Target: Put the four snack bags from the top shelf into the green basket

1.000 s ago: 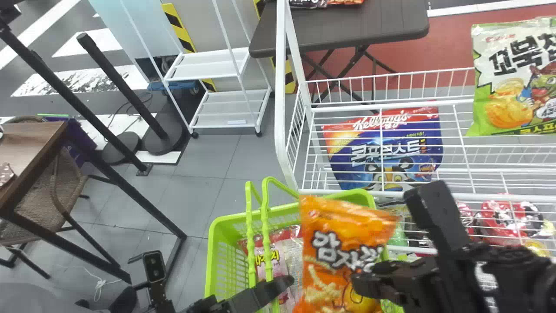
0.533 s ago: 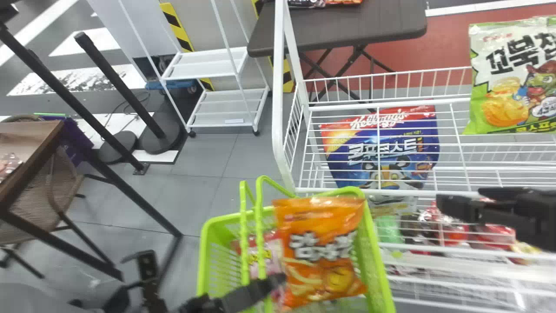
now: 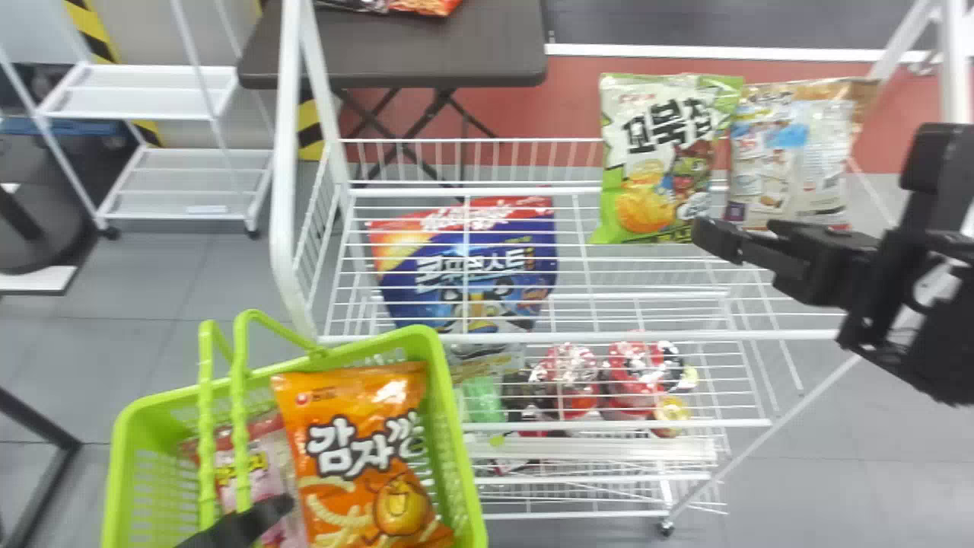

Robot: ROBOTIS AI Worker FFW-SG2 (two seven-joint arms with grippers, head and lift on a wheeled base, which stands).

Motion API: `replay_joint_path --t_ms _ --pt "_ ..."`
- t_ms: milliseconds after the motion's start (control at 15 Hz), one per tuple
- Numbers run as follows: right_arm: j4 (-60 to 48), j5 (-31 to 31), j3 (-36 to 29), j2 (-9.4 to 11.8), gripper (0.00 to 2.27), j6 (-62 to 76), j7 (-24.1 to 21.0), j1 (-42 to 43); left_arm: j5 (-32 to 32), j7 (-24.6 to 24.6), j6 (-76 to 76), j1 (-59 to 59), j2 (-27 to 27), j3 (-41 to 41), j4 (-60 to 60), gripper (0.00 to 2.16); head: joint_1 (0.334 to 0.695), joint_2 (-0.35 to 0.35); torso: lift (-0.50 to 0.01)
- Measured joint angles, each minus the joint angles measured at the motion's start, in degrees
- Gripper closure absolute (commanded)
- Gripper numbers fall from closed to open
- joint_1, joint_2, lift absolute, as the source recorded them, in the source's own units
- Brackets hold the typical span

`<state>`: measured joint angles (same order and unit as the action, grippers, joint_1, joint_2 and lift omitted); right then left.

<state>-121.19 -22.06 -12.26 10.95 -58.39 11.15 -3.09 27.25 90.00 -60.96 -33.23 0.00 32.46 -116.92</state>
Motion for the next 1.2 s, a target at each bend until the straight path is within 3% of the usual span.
replay_joint_path --t_ms 200,467,533,600,667,733,1200 --pt "13.1 3.9 3.2 0.7 0.04 6.4 1.0 7.3 0.0 0.0 0.0 0.1 0.0 0.0 0.3 2.15 0.695 -0.112 0.000" --pt "32.4 6.8 9.8 -0.6 0.11 19.8 6.3 17.9 0.0 0.0 0.0 -0.3 0.0 0.1 0.4 2.15 0.695 -0.049 0.000" --pt "36.4 7.8 10.9 -1.5 0.37 21.3 6.9 20.3 0.1 0.0 0.2 -0.4 0.0 0.1 0.5 2.15 0.695 -0.036 0.000" --pt "39.1 8.9 11.6 -2.4 0.87 21.9 7.2 22.1 0.1 0.0 0.3 -0.4 0.0 0.2 0.7 2.15 0.695 -0.010 0.000" --pt "41.0 10.3 12.2 -3.4 1.62 22.1 7.4 23.6 0.2 0.0 0.4 -0.5 0.0 0.4 1.0 2.15 0.695 0.002 0.000" --pt "41.9 11.4 12.5 -4.1 2.22 22.1 7.3 24.3 0.3 0.0 0.7 -0.5 0.0 0.6 1.4 2.15 0.695 0.011 0.000" --pt "37.1 10.7 12.3 -4.9 2.25 18.2 6.0 21.5 0.6 0.0 1.8 -0.3 0.0 1.8 2.6 2.15 0.695 0.041 0.000"
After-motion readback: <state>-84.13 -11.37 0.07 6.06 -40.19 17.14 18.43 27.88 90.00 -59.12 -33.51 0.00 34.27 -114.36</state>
